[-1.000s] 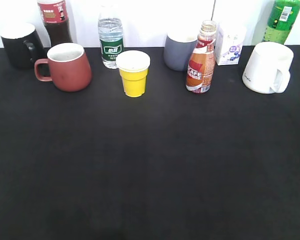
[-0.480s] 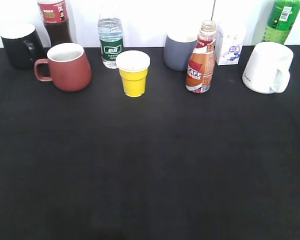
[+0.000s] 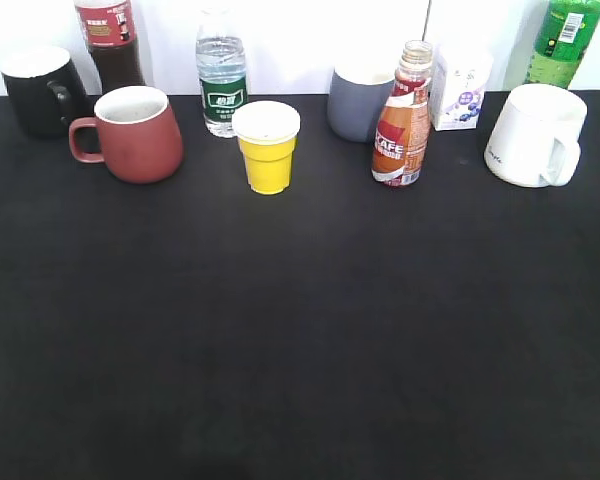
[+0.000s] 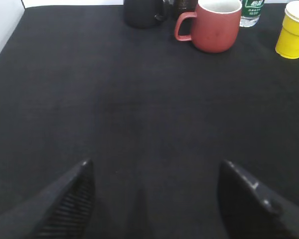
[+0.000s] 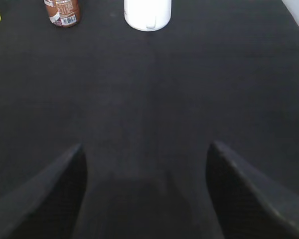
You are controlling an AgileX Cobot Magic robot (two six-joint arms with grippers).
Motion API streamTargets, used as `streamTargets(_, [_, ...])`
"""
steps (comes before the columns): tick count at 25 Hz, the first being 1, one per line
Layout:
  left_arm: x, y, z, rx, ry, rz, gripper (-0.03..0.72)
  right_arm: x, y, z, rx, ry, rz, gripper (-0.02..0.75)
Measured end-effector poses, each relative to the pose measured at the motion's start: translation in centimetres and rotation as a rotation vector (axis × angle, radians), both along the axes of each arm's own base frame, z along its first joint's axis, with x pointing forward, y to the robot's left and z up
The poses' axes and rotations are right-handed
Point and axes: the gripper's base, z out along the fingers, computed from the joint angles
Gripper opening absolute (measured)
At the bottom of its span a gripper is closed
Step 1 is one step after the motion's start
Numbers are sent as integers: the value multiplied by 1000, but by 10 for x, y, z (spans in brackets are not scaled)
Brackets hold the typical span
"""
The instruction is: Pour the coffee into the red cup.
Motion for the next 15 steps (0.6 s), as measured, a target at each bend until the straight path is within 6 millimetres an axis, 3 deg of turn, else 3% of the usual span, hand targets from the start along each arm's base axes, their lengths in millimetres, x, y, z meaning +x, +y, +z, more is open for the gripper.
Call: streamTargets(15, [0,0,0,0,0,0,575,0,0,0,0,0,0,580])
